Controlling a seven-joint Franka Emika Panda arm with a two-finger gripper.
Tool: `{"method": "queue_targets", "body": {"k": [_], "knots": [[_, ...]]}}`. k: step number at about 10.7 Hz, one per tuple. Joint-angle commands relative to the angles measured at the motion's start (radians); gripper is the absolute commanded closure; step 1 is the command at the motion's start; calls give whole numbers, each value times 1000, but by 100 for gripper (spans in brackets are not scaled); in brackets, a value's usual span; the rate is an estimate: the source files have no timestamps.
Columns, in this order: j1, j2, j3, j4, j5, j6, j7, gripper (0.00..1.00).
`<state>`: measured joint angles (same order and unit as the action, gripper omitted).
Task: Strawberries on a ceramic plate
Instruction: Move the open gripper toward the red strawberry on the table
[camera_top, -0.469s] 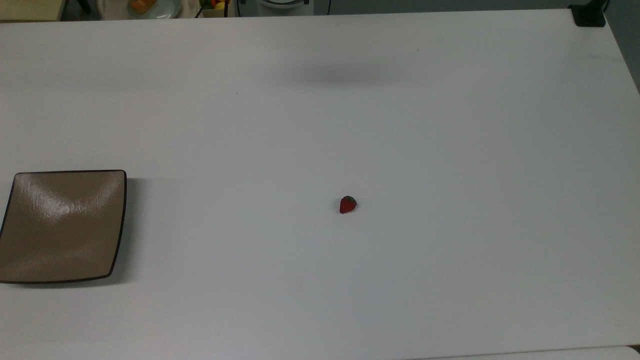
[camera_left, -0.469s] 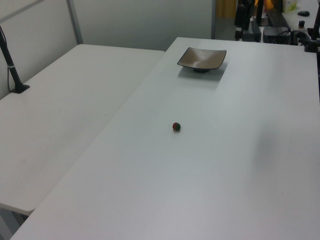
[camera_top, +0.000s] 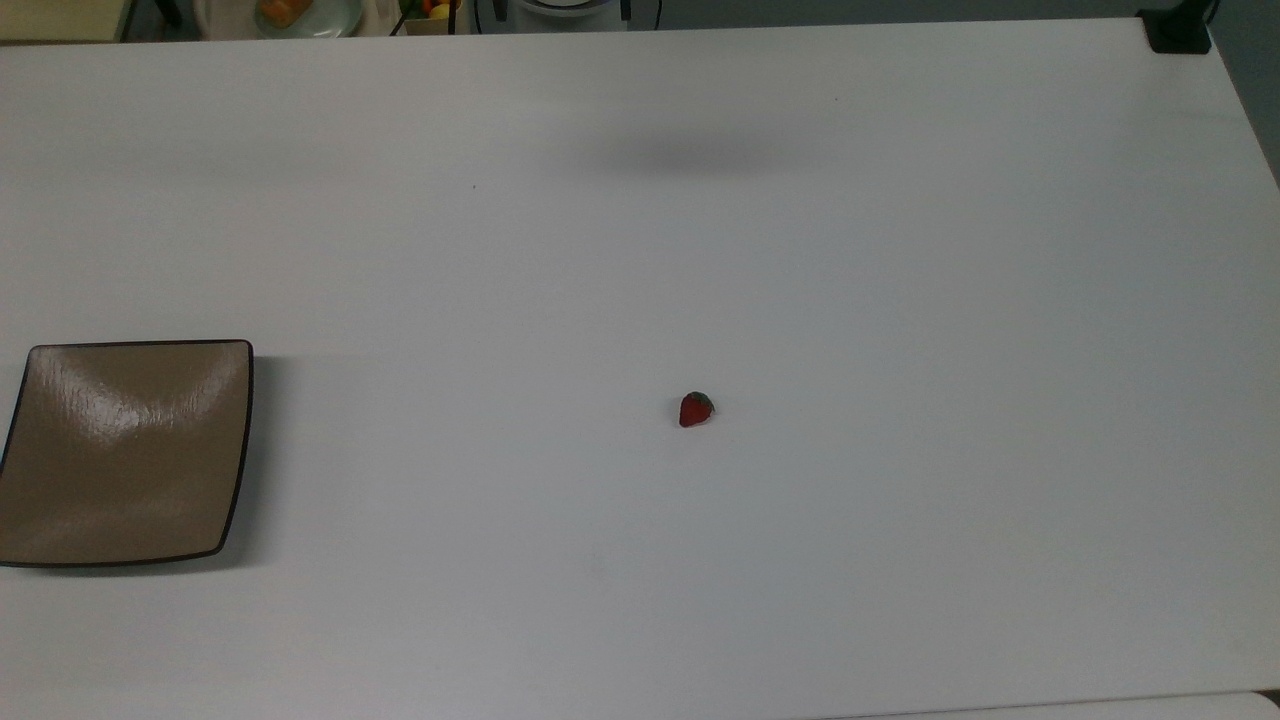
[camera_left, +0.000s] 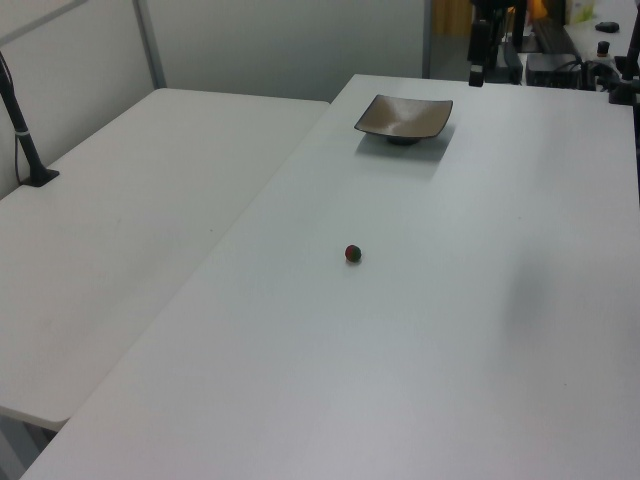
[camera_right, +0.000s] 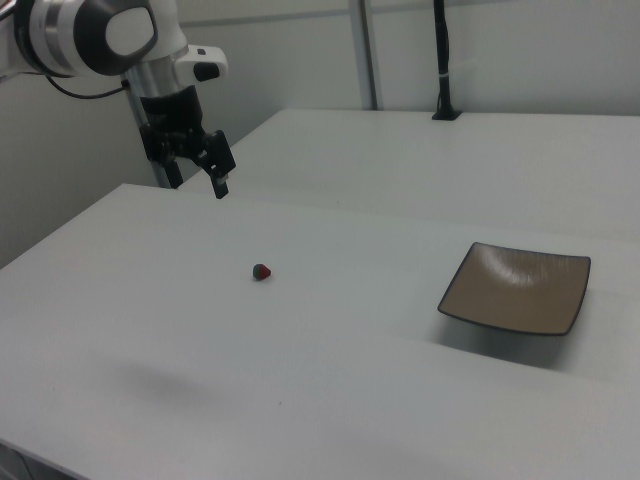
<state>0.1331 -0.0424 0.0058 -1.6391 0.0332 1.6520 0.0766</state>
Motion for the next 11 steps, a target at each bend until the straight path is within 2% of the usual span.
{"method": "queue_targets", "body": {"k": [1, 7, 11], "knots": [[23, 2, -4, -24, 7, 37, -3, 0], [86, 93, -4, -24, 7, 160, -15, 0], [97, 174, -4, -28, 7, 268, -15, 0]]}}
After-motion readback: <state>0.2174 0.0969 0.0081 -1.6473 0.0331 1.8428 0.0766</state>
